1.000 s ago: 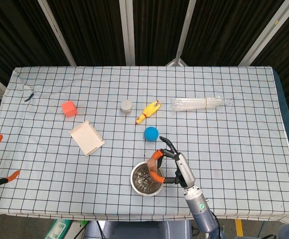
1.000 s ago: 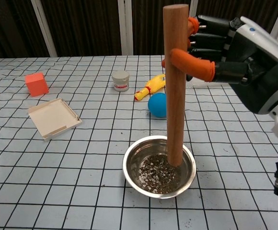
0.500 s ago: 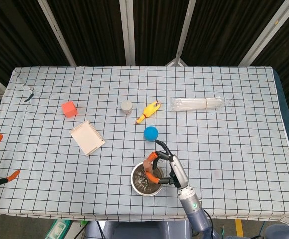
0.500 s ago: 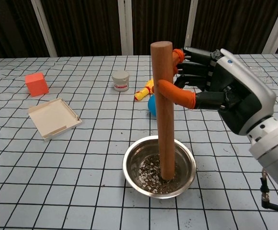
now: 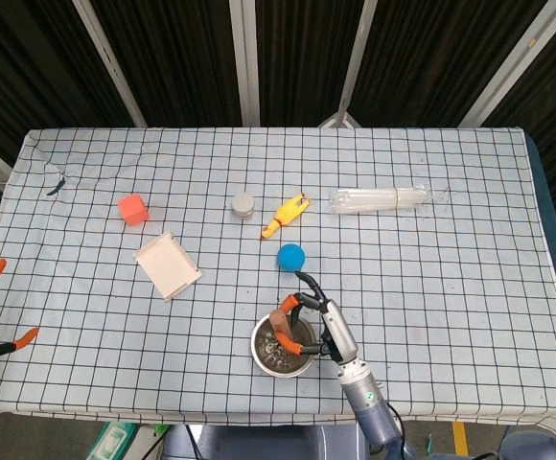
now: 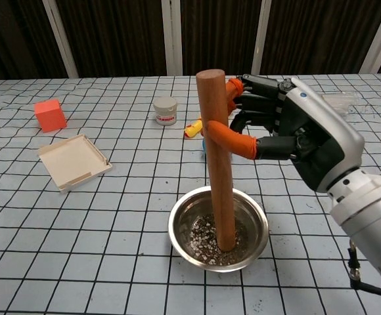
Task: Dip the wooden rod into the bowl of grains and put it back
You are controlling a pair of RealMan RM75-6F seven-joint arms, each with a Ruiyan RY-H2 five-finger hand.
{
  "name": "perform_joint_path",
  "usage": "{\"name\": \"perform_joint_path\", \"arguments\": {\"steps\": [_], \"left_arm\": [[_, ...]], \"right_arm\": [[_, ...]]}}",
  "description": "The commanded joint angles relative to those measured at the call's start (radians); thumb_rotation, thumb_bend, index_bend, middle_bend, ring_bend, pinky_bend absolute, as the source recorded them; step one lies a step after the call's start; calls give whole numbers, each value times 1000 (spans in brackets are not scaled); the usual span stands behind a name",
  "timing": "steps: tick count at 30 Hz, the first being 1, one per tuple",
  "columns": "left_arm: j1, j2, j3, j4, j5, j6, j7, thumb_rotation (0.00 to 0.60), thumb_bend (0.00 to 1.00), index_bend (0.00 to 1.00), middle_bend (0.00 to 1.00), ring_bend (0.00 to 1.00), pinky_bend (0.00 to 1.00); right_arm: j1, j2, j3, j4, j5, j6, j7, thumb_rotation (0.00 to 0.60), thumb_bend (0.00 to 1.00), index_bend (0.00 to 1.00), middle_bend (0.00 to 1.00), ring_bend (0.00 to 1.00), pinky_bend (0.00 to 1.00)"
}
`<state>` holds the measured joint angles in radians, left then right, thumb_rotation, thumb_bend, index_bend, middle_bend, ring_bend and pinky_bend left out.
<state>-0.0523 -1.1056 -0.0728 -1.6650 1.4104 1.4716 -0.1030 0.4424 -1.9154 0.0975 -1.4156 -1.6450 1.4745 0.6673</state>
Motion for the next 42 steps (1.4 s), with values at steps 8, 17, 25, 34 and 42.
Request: {"name": "perform_joint_path", "arguments": {"steps": [8, 17, 25, 34, 42], "left_arm": [[2, 0, 1, -1, 2, 4, 0, 600, 63, 0, 0, 0, 0], [2, 1, 1, -1, 3, 3, -4, 600, 63, 0, 0, 0, 0], [1, 2, 1, -3, 3, 2, -7, 600, 62, 0, 0, 0, 0], [0, 3, 0, -4, 0, -1, -12, 600, 62, 0, 0, 0, 0], [-1, 4, 0, -3, 1, -2, -15, 600, 62, 0, 0, 0, 0]], "right_arm": [[-4, -9, -9, 6, -2, 0, -1, 600, 600, 726, 643, 651, 96], [11, 8, 16, -51, -16, 2, -45, 600, 600, 726, 644, 651, 96], [11, -2, 21, -47, -7, 2, -56, 600, 600, 727, 644, 651, 96], [-4, -61, 10, 46, -1, 28, -22, 600, 600, 728, 644, 651, 96], [-10, -84, -1, 94, 0, 33, 3, 600, 600, 728, 644, 651, 96]]}}
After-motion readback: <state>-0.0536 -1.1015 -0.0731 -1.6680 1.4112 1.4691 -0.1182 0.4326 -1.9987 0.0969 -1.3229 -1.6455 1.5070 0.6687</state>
